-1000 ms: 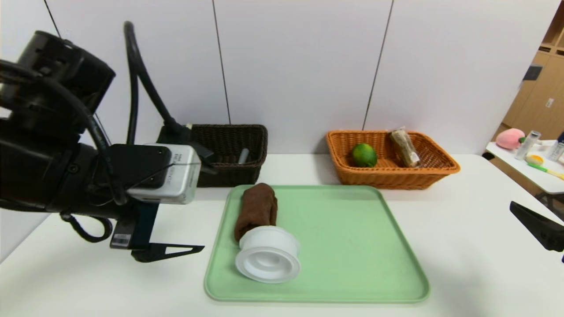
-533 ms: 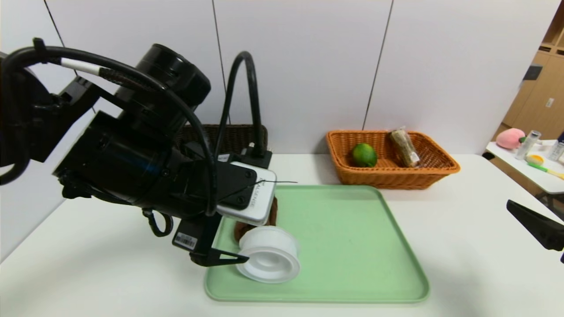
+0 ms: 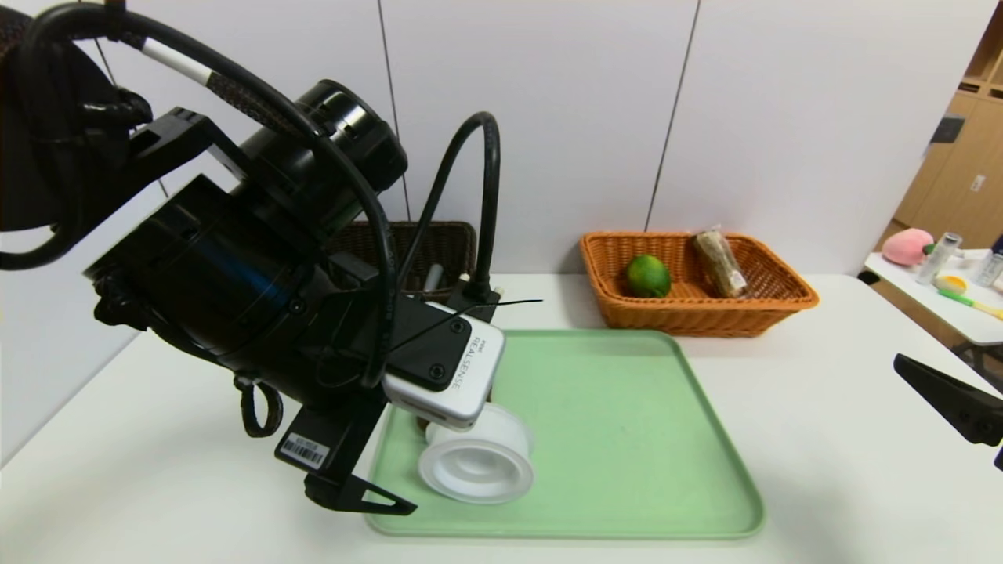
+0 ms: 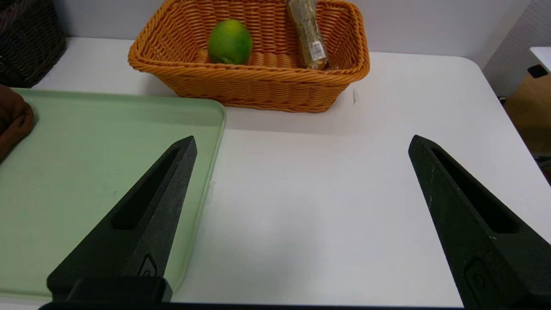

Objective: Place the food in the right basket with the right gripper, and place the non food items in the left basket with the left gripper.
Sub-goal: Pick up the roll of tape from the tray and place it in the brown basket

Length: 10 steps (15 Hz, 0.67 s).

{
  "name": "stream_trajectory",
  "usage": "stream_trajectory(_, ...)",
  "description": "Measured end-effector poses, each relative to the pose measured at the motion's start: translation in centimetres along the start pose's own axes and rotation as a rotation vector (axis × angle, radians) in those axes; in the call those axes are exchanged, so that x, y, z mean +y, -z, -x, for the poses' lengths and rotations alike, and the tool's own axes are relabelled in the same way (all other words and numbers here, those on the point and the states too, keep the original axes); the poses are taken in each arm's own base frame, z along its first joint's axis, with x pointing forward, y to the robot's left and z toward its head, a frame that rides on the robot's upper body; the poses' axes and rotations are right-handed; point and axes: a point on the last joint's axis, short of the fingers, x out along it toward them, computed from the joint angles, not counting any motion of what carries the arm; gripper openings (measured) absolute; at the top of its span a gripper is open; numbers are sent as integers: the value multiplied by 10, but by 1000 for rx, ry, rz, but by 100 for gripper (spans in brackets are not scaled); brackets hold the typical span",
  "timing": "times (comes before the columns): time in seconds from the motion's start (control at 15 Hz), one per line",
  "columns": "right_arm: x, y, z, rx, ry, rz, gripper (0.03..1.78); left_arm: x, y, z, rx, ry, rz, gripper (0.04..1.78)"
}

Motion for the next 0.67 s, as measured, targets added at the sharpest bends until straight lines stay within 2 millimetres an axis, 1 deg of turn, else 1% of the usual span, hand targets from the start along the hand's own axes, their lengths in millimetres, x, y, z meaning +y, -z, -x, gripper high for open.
stream_trajectory(0.33, 1, 0, 1, -1, -18, -46, 169, 17, -5, -8, 1, 5, 1, 169)
stream_trajectory(0.47, 2, 0, 0, -1, -53, -52, 170, 22, -10, -18, 3, 35, 6, 169)
stream_trajectory(0.67, 2, -2, 0, -6, -67, -81, 170, 28, -9, -35, 14, 66, 18, 169)
